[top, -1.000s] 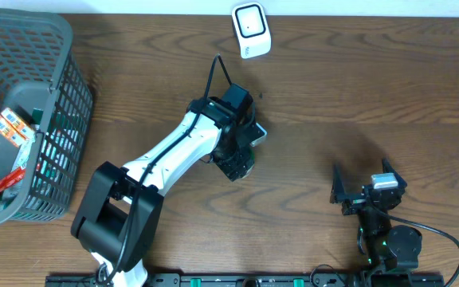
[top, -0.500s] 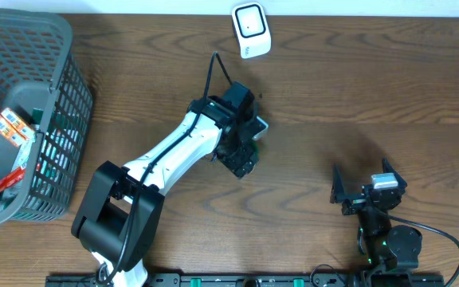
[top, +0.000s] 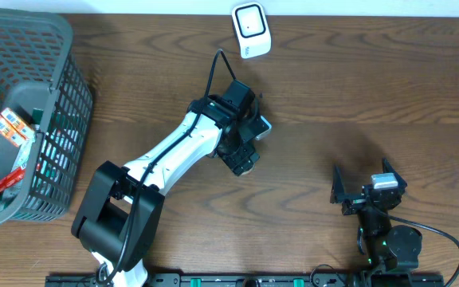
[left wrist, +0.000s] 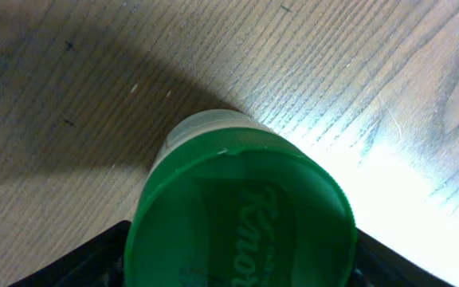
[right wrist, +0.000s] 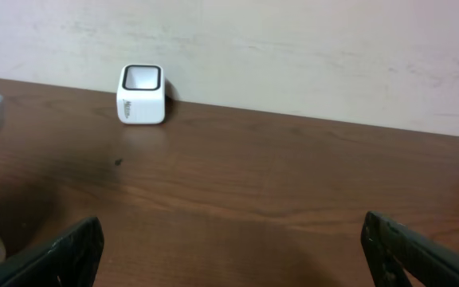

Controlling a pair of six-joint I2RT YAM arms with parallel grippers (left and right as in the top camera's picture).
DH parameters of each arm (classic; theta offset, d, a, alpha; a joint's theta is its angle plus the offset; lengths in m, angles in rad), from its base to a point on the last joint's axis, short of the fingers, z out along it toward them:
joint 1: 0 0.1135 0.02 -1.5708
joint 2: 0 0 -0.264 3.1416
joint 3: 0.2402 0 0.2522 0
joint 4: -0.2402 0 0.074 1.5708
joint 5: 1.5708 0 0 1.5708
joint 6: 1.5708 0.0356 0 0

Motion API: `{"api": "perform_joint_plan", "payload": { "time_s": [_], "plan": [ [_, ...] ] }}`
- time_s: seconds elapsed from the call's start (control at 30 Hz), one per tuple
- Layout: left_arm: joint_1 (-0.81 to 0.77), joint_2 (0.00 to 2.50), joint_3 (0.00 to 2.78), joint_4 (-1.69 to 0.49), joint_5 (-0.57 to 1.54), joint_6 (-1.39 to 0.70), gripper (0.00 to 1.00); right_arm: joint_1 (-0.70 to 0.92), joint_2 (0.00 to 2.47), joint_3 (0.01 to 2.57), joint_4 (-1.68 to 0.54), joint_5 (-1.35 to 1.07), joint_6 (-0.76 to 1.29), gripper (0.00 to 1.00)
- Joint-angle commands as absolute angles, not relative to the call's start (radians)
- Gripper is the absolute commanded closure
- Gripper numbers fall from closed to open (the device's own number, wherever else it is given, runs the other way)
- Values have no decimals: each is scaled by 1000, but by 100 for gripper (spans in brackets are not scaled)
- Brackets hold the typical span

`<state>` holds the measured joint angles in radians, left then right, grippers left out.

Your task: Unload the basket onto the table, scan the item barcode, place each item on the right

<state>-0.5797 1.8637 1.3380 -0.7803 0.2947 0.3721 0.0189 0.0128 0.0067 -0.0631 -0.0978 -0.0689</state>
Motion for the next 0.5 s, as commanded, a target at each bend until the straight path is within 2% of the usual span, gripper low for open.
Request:
{"api": "perform_joint_plan", "payload": {
  "time_s": [0.0,0.47],
  "plan": [
    [-577,1876,1335,-783,307,308,25,30,11,6,-66,-103,-57,1],
    [-579,1864,1335,-732,385,225,26,30,11,6,-66,-103,-57,1]
  ]
}}
